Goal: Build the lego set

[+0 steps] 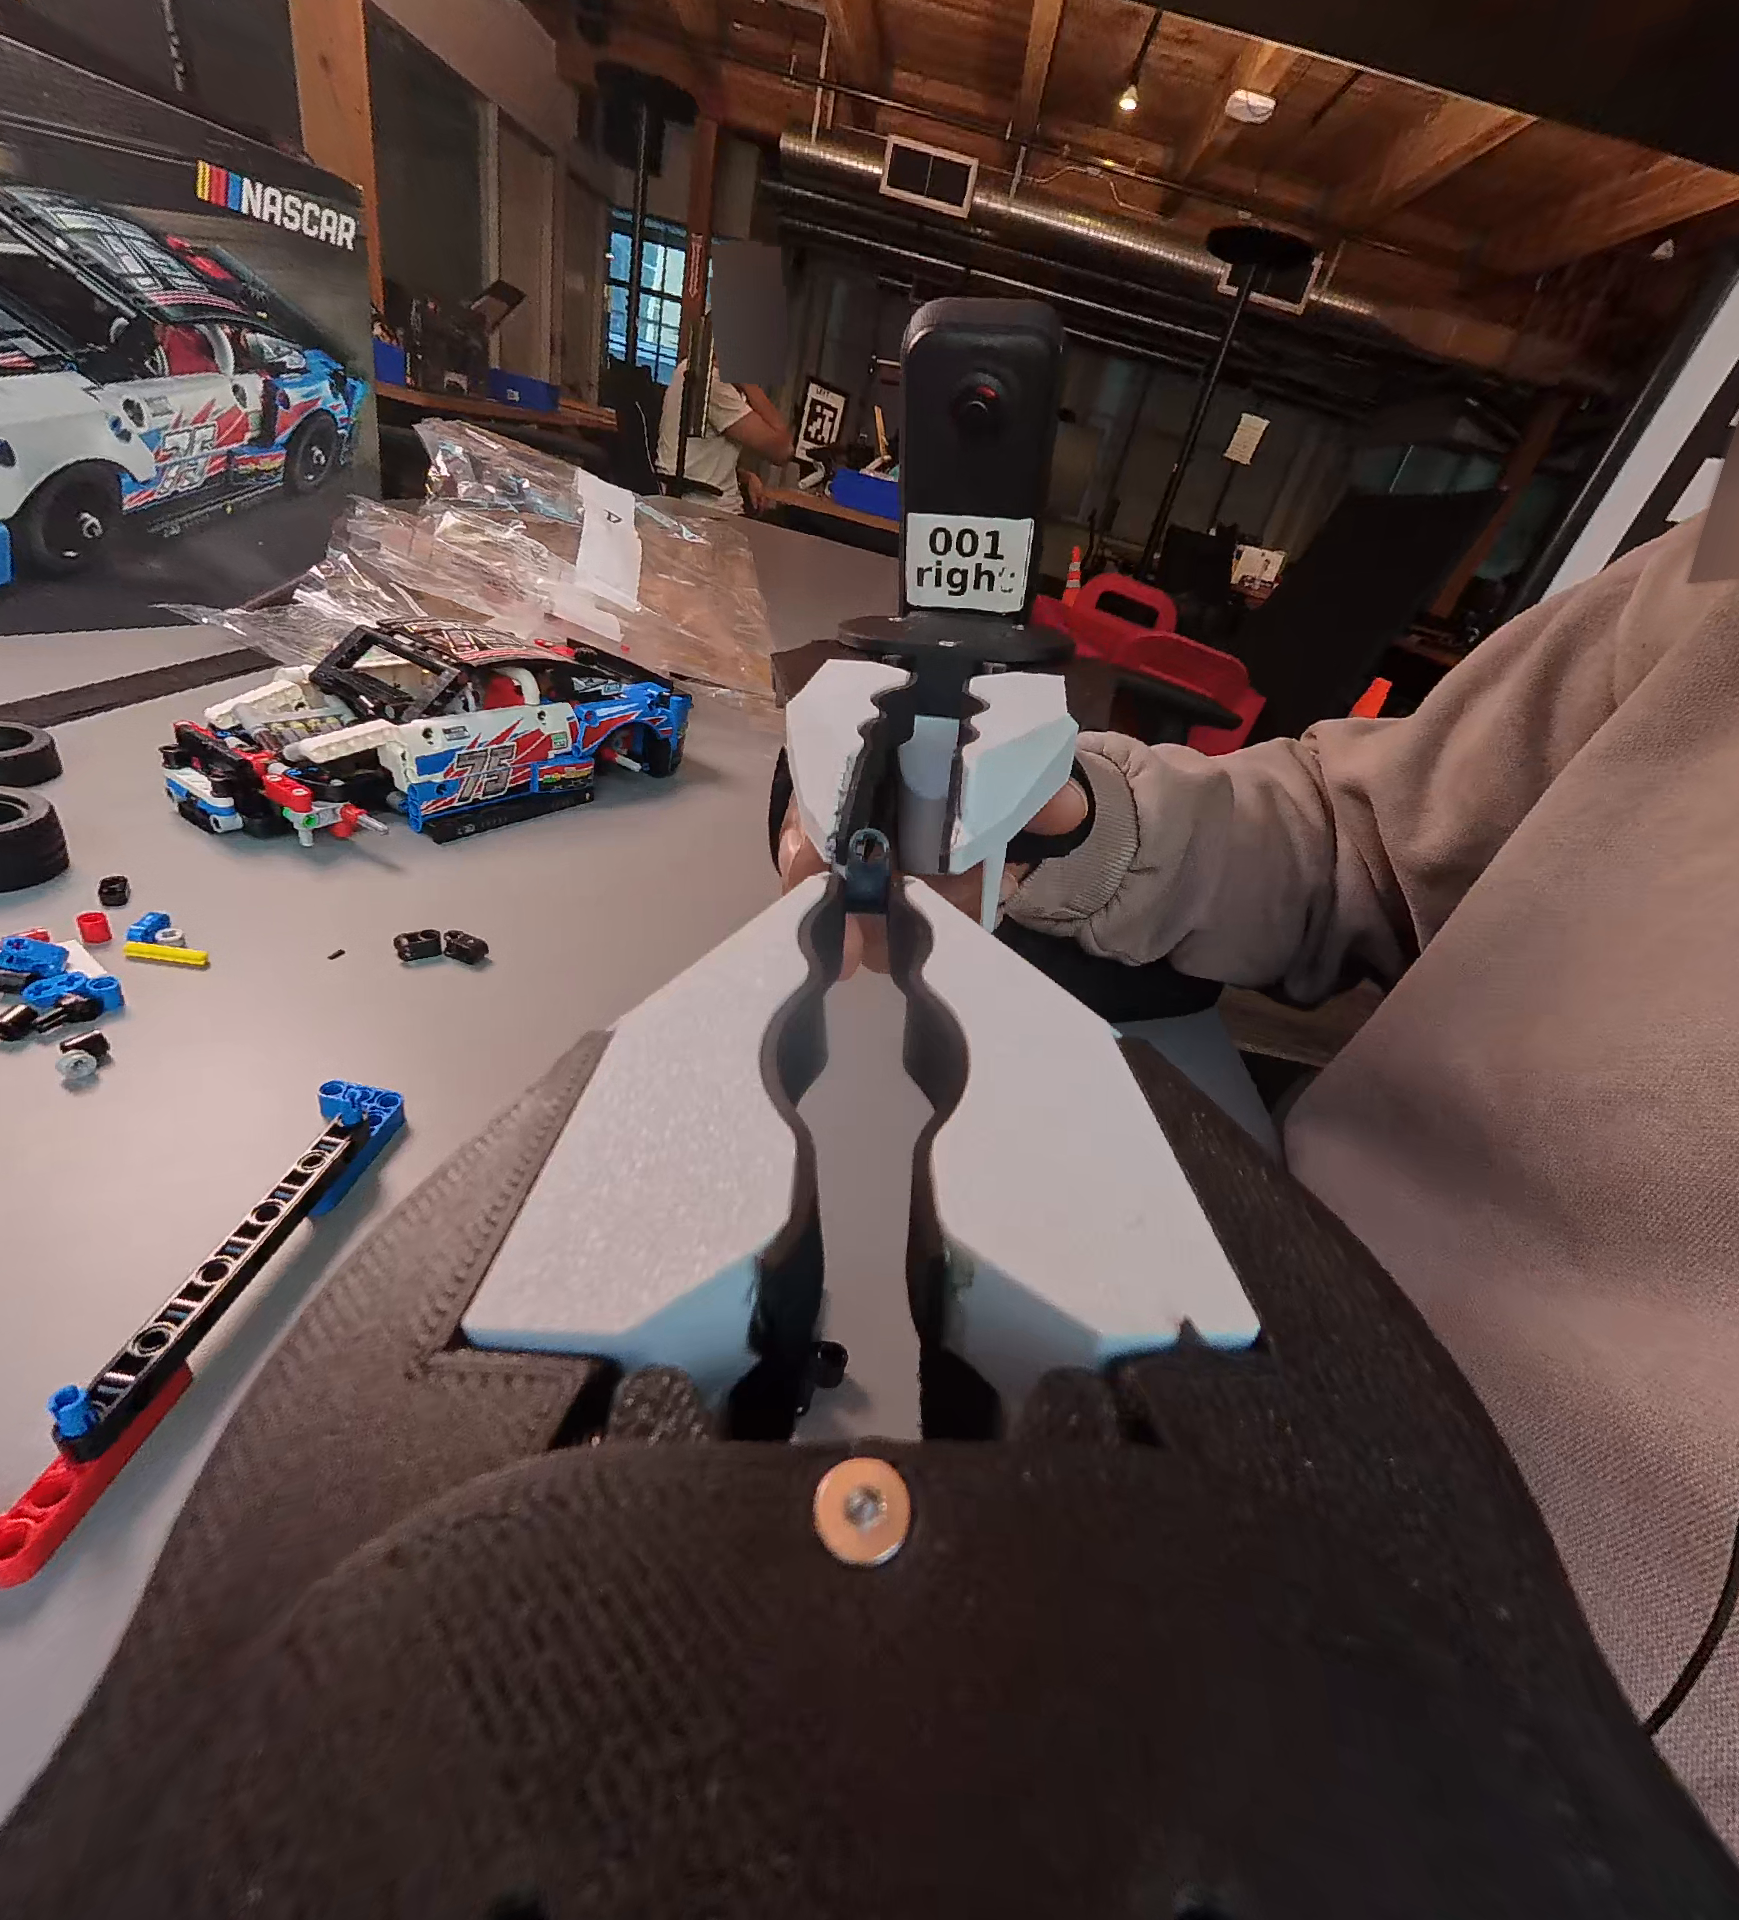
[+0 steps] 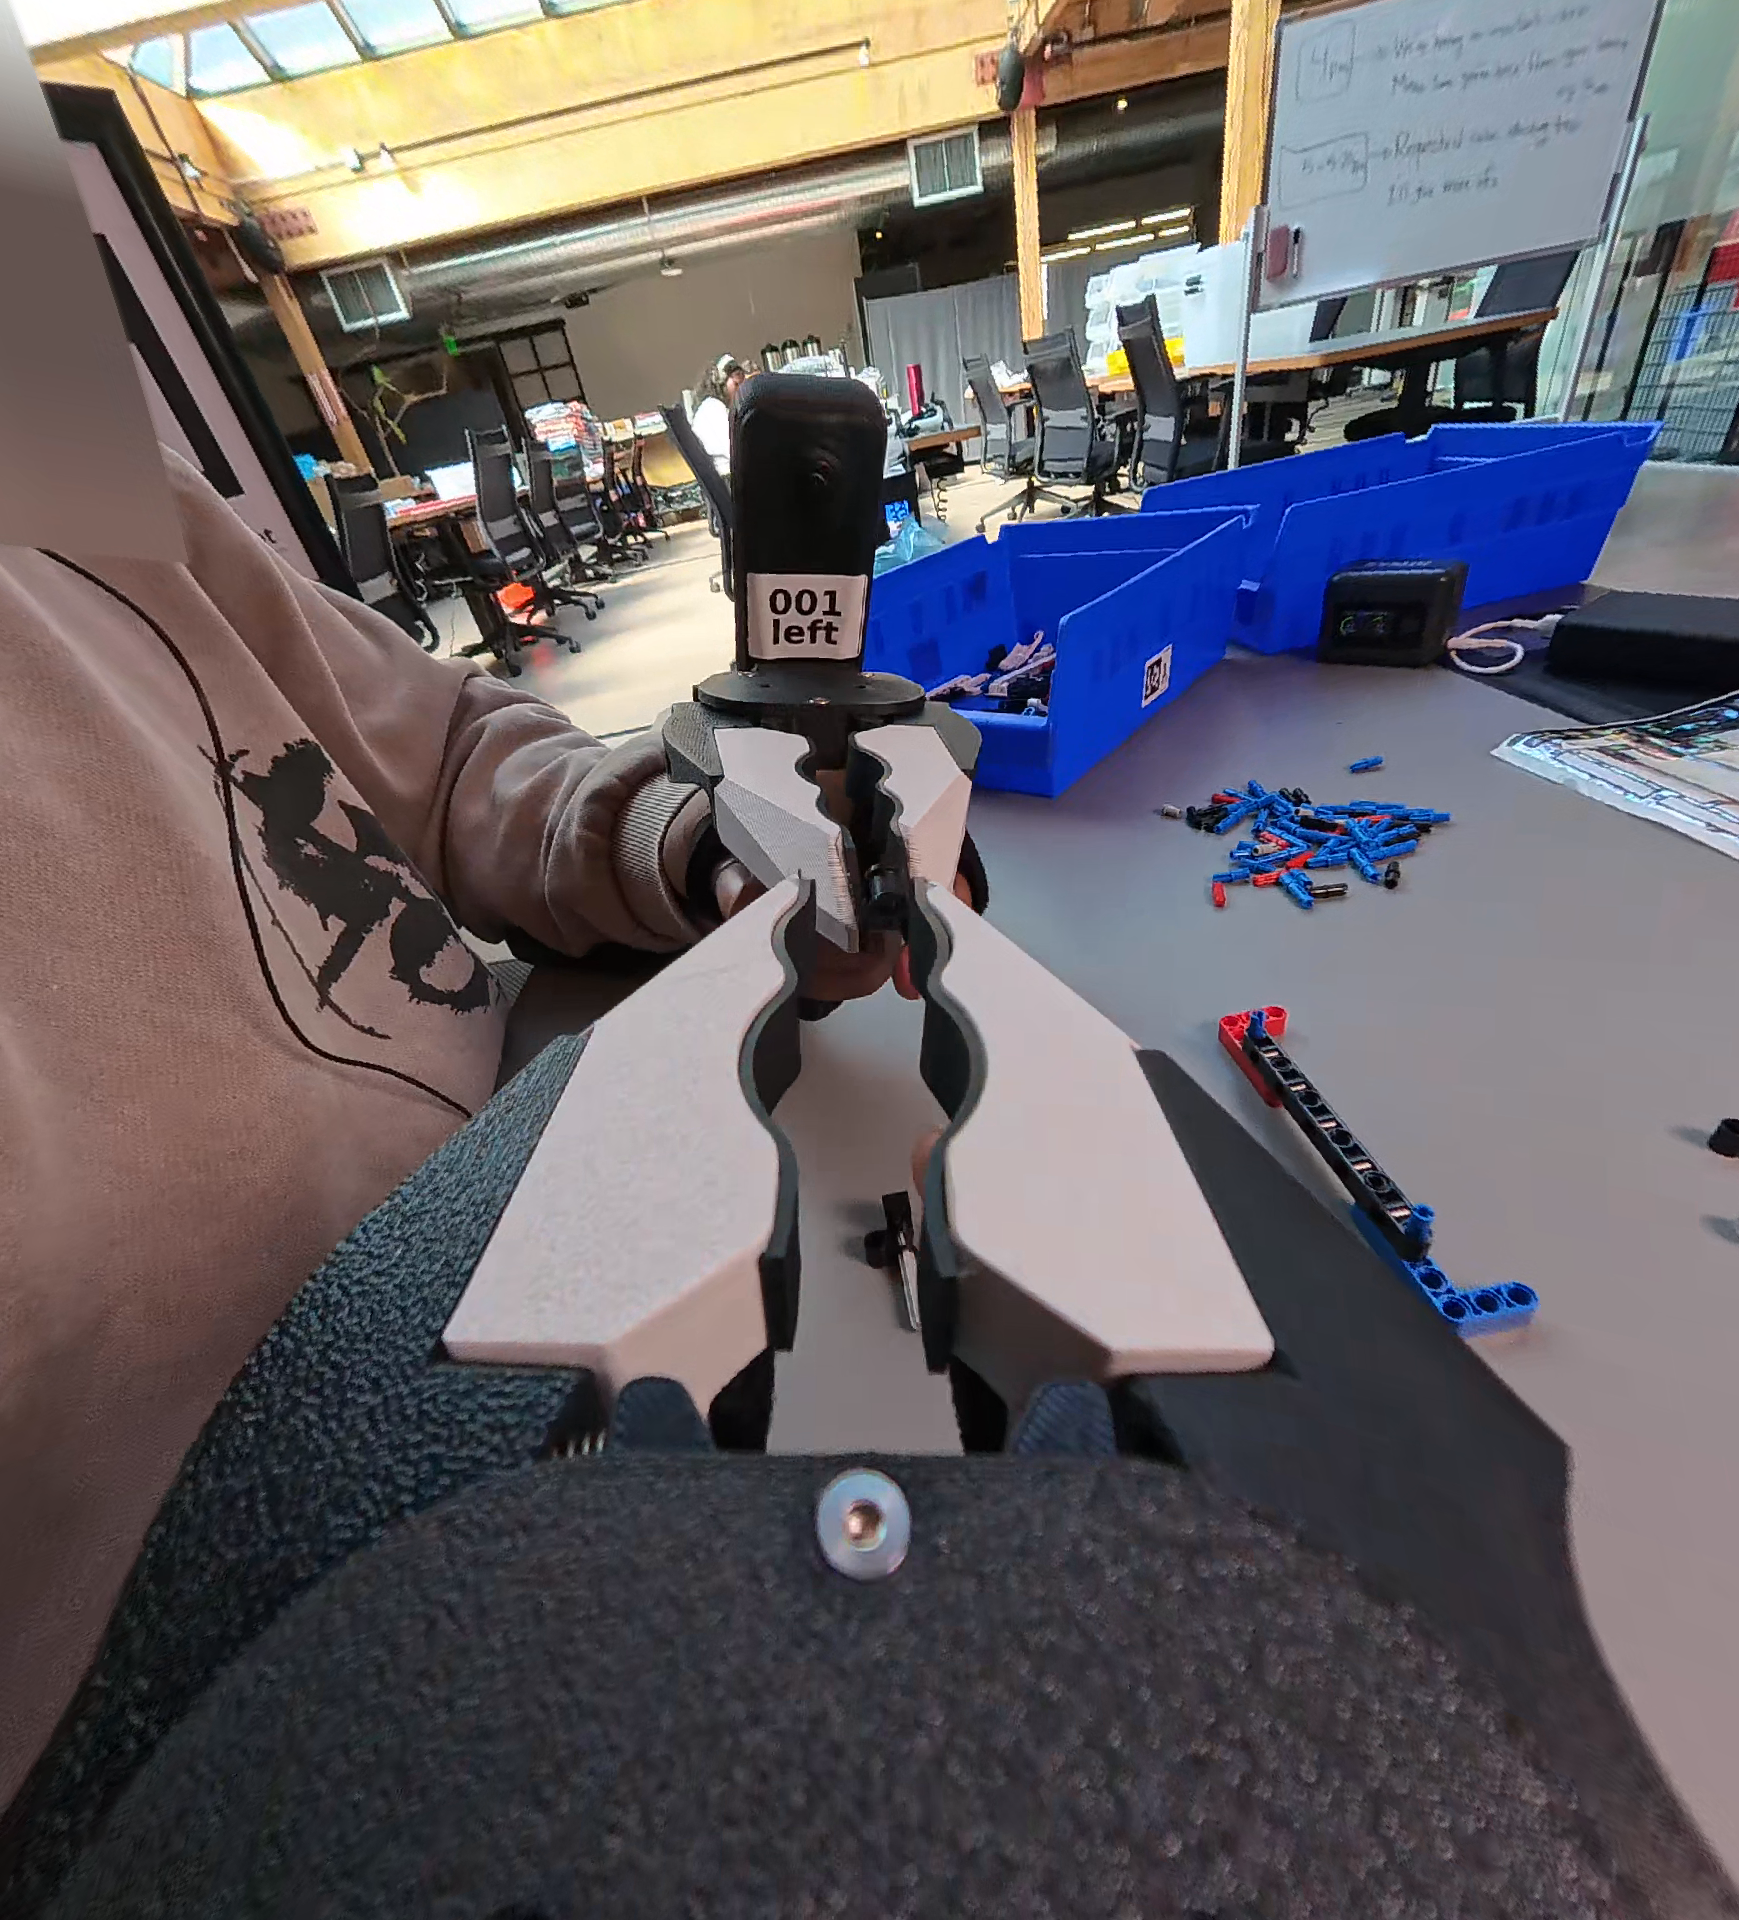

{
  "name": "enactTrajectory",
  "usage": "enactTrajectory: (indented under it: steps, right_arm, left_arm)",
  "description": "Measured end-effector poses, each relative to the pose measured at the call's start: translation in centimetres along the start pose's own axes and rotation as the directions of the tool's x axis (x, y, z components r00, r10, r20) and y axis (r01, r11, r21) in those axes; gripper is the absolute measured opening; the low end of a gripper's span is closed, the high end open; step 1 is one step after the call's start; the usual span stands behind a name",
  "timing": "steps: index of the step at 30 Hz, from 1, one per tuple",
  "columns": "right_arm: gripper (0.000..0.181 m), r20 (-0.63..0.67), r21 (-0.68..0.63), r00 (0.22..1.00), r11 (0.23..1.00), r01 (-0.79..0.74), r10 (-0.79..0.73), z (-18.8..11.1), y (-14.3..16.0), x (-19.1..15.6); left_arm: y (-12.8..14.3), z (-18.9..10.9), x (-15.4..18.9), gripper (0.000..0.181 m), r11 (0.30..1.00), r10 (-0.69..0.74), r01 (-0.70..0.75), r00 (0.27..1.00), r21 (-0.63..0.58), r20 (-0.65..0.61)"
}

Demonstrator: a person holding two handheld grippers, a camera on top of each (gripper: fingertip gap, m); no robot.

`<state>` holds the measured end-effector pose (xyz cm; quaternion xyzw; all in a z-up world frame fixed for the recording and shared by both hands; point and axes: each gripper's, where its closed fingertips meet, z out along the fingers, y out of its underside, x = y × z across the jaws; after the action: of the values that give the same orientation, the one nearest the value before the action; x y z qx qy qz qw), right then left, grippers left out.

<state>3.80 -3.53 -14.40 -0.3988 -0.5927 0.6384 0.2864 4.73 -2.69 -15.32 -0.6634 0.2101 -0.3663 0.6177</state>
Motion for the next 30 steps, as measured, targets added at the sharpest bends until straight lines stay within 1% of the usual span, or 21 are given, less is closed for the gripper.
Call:
enactTrajectory:
  steps: [6, 11, 15, 21, 22, 25, 26, 28, 30]
  right_arm:
    - [0.006, 0.007, 0.017, 1.000, 1.000, -0.023, 0.023, 0.2, 0.1, 0.1]
    - [0.005, 0.025, 0.002, 0.999, 0.999, -0.043, 0.043, 0.1, 0.4, 0.0]
    - [0.005, 0.061, -0.028, 0.993, 0.994, -0.104, 0.106, -0.3, 0.2, 0.0]
    - [0.005, 0.058, -0.028, 0.993, 0.994, -0.103, 0.105, -0.4, 0.4, 0.0]
    - [0.005, 0.055, -0.025, 0.993, 0.994, -0.102, 0.104, -0.4, 0.4, 0.0]
    - [0.005, 0.054, -0.031, 0.994, 0.995, -0.090, 0.092, -0.3, 0.5, 0.0]
    - [0.005, 0.056, -0.034, 0.994, 0.995, -0.090, 0.091, -0.2, 0.6, 0.0]
    - [0.005, 0.060, -0.035, 0.994, 0.995, -0.090, 0.092, -0.2, 0.7, -0.1]
    - [0.005, 0.062, -0.037, 0.994, 0.995, -0.090, 0.092, -0.2, 0.8, -0.1]
  left_arm:
    - [0.0, 0.0, 0.4, 0.006, 1.000, -0.002, 0.003, 1.000, 0.006, -0.019]
    - [0.3, 0.1, 0.5, 0.007, 0.999, -0.031, 0.030, 0.998, -0.022, -0.046]
    - [0.5, -0.2, 0.5, 0.009, 0.998, -0.012, 0.009, 0.999, -0.057, -0.050]
    - [0.7, -0.1, 0.8, 0.004, 0.997, -0.048, 0.044, 0.996, -0.065, -0.071]
    - [0.7, -0.1, 0.7, 0.005, 0.997, -0.060, 0.055, 0.996, -0.061, -0.070]
    - [0.7, 0.0, 0.8, 0.014, 0.995, -0.088, 0.084, 0.993, -0.058, -0.080]
    - [0.7, 0.0, 0.7, 0.014, 0.994, -0.098, 0.093, 0.992, -0.060, -0.083]
    - [0.9, 0.0, 0.8, 0.006, 0.993, -0.100, 0.094, 0.991, -0.066, -0.084]
    - [1.0, 0.1, 0.8, 0.006, 0.994, -0.086, 0.081, 0.993, -0.071, -0.079]
